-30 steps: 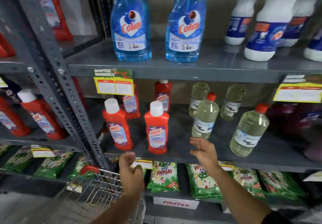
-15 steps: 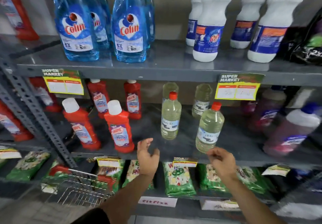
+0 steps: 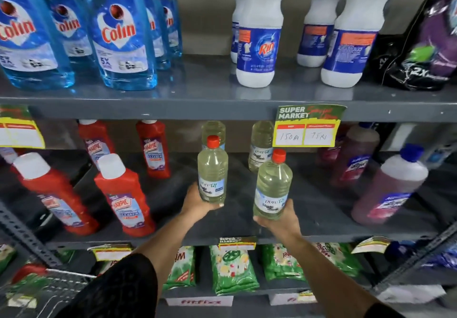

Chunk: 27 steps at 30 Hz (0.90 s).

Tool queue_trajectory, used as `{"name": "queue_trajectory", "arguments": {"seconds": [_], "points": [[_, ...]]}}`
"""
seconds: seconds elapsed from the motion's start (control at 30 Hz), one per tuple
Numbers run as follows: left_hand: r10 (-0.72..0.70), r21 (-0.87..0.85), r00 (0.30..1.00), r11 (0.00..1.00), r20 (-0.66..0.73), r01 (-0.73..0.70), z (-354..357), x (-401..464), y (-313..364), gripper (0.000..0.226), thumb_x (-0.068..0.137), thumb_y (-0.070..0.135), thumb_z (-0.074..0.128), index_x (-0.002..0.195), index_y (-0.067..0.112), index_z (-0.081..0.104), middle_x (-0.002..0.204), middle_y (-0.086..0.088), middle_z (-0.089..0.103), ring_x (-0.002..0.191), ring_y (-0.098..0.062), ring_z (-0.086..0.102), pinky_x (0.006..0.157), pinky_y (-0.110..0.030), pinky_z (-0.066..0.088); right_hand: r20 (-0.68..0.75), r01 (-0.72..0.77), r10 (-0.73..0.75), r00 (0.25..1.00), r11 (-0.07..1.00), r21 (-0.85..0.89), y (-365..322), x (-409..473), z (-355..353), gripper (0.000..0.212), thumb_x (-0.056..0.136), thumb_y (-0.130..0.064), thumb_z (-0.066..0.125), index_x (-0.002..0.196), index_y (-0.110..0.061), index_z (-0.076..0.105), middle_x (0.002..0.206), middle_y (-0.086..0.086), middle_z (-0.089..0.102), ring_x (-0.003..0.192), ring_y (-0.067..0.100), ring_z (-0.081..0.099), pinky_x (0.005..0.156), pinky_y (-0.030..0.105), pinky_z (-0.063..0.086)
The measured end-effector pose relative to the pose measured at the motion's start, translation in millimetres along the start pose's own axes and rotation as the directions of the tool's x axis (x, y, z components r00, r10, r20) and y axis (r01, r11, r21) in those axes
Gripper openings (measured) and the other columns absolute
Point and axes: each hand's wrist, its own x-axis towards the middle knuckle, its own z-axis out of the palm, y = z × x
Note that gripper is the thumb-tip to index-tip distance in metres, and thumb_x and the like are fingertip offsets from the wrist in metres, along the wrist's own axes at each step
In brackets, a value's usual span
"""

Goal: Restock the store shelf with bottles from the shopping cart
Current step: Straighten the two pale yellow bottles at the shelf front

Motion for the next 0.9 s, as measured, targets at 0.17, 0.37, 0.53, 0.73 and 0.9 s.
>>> {"name": "queue_trajectory", "arguments": {"seconds": [0.17,0.37,0.53,0.73,0.9], "points": [[-0.022,-0.074,0.997,0.997,-0.08,0.016,12,4,-11,0.077,0.05,0.019,0.093,0.111,0.027,0.047,0.105,0.007,0.066,0.093,-0.012,0.063,0.079,-0.027,0.048,-0.035,0.052,-0.05,0.998,0.997,0.054,13,10,7,0.066,0.061,-0.012,0.089,0.108,-0.027,0.045,0.095,-0.015,0.063,0.087,-0.001,0.061,0.061,0.007,0.047],[0.025,-0.111,0.969,0.992,-0.245,-0.054,27,-26,-18,0.081,0.05,0.012,0.092,0.116,0.017,0.045,0.107,-0.001,0.065,0.094,-0.012,0.063,0.07,-0.011,0.046,-0.098,0.078,-0.079,0.992,0.997,-0.012,15,5,9,0.065,0.061,-0.021,0.089,0.105,-0.025,0.043,0.109,0.002,0.062,0.099,0.019,0.06,0.085,0.033,0.051],[0.047,-0.111,0.956,0.99,-0.289,-0.082,26,-46,-24,0.08,0.05,0.013,0.092,0.115,0.018,0.045,0.112,-0.007,0.064,0.101,-0.02,0.063,0.086,-0.033,0.052,-0.127,0.067,-0.071,0.989,0.997,-0.033,19,1,9,0.066,0.056,-0.031,0.091,0.104,-0.027,0.046,0.105,-0.002,0.065,0.097,0.017,0.063,0.08,0.032,0.05],[0.037,-0.125,0.968,0.99,-0.249,-0.07,20,-60,-34,0.082,0.048,0.022,0.092,0.112,0.034,0.042,0.112,0.0,0.064,0.1,-0.012,0.063,0.082,-0.025,0.049,-0.141,0.057,-0.063,0.988,0.997,-0.044,19,-8,4,0.068,0.051,-0.037,0.091,0.102,-0.029,0.048,0.1,-0.008,0.067,0.091,0.012,0.064,0.079,0.03,0.052],[0.03,-0.132,0.972,0.989,-0.235,-0.062,20,-63,-34,0.083,0.049,0.021,0.092,0.114,0.033,0.043,0.112,0.002,0.064,0.1,-0.008,0.063,0.078,-0.016,0.046,-0.142,0.06,-0.068,0.988,0.996,-0.06,20,-12,-1,0.07,0.051,-0.036,0.091,0.106,-0.027,0.048,0.103,-0.006,0.068,0.094,0.014,0.065,0.084,0.036,0.054]]}}
